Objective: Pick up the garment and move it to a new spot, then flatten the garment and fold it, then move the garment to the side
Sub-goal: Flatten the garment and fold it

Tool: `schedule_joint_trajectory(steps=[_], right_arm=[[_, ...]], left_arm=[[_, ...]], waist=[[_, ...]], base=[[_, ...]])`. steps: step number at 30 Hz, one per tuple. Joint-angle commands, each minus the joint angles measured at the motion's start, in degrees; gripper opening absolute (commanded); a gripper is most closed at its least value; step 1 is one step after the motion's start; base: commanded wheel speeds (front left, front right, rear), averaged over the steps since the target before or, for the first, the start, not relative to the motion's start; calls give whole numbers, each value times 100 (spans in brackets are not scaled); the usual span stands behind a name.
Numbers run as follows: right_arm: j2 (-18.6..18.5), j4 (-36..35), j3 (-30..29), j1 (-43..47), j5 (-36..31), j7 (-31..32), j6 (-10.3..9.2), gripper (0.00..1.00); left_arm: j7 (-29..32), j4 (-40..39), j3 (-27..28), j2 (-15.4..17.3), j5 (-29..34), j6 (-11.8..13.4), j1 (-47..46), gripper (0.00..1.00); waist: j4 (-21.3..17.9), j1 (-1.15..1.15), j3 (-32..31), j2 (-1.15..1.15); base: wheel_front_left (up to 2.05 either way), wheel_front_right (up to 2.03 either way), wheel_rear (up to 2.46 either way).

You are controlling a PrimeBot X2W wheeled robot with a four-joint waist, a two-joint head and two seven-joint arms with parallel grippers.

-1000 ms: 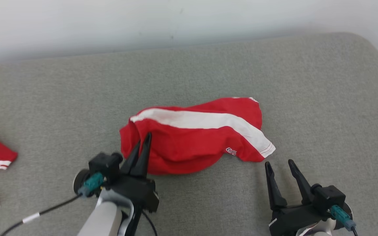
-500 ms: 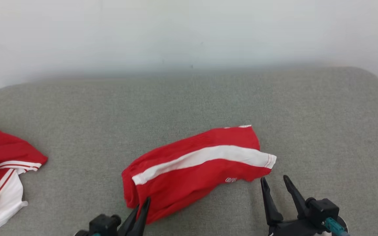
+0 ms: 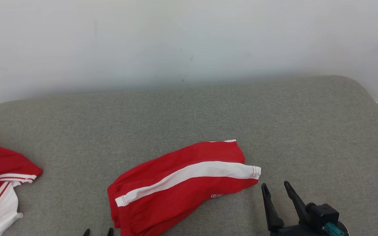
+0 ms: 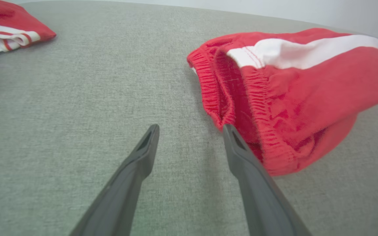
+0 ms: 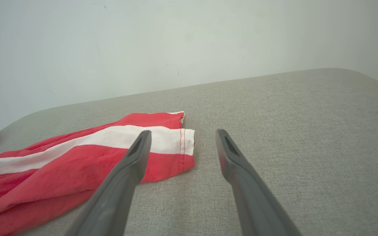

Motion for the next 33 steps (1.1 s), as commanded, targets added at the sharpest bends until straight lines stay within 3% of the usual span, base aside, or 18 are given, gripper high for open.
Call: schedule_joint_trajectory(steps=[1, 9, 13, 20, 26, 33], right_arm=[[6, -7, -13, 54, -24, -4, 20, 100], [10, -190, -225, 51, -238, -4, 20, 100], [11, -263, -230, 43, -307, -4, 20, 100], [12, -235, -196, 27, -340, -4, 20, 100], [12, -207, -159, 112, -274, -4, 20, 100], [13, -186, -101, -11, -224, -4, 20, 100]], left_arm=[[-18, -30, 74, -26, 52, 29, 51, 100], [-18, -923, 1133, -375, 777, 401, 297, 100], [-18, -1397, 1498, -639, 1132, 390, 461, 100], [-18, -1475, 1693, -815, 1382, 225, 627, 100], [-18, -1358, 1681, -874, 1173, 25, 612, 100], [-18, -1029, 1405, -877, 105, -171, 242, 100]], waist=[[-40, 1, -33, 0], [-258, 1, -126, 0], [-405, 1, -169, 0], [-491, 1, -199, 0], [-461, 1, -167, 0], [-444, 1, 42, 0]], base=[[0, 0, 0], [0, 0, 0], [0, 0, 0], [0, 0, 0], [0, 0, 0], [0, 0, 0]])
